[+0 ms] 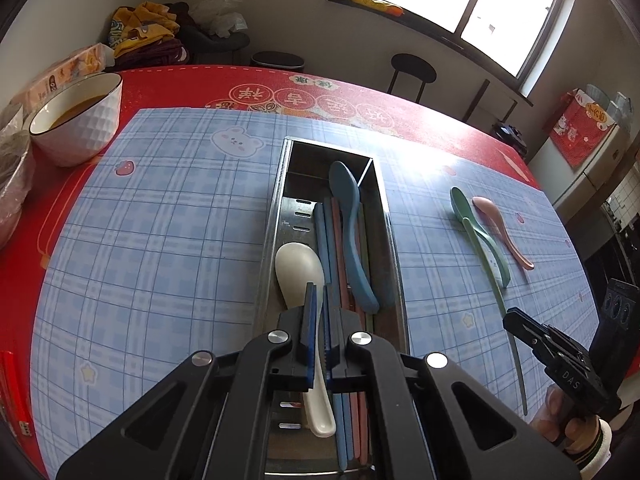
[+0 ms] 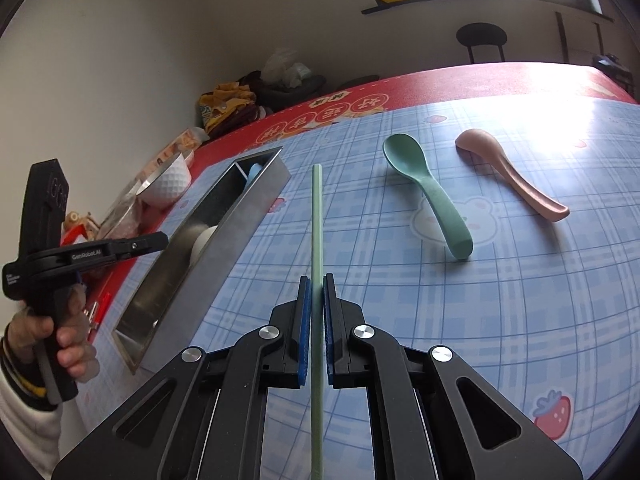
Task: Organize utensils
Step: 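Lower the white spoon into the tray, open the left gripper while the right lifts the green chopstick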
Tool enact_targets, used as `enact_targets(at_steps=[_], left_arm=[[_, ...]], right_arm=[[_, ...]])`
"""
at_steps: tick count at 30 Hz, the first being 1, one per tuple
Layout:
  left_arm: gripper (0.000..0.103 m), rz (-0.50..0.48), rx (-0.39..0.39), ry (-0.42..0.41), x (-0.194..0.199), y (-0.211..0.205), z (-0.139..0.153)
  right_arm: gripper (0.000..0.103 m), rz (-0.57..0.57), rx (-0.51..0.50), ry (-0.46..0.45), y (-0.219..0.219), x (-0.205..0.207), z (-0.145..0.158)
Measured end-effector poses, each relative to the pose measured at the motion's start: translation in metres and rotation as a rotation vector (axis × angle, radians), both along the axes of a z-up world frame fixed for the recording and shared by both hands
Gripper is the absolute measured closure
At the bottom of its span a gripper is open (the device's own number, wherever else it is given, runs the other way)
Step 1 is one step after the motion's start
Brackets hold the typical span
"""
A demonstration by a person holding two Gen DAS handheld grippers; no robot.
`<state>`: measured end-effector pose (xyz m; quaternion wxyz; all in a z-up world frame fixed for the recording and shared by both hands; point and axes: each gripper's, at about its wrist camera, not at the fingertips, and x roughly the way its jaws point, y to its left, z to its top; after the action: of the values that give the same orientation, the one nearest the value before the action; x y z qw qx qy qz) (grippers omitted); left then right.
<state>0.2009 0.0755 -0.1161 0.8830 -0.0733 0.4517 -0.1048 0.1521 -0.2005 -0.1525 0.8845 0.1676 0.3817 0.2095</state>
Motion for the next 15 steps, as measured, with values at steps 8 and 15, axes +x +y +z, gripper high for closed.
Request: enact_targets(at_steps=[8,15], left_arm=[[0.1,-0.011,0.049,-0.007,0.003,-0.008,0.005],[0.1,-0.024,0.095,-0.055,-0.018,-0.008,0.006]], right_arm=[[0.097,0.02,0.037,-0.01,-0.002,0.0,-0.001],[0.097,0.006,0.069,0.018,-0.007,0.003,-0.005]])
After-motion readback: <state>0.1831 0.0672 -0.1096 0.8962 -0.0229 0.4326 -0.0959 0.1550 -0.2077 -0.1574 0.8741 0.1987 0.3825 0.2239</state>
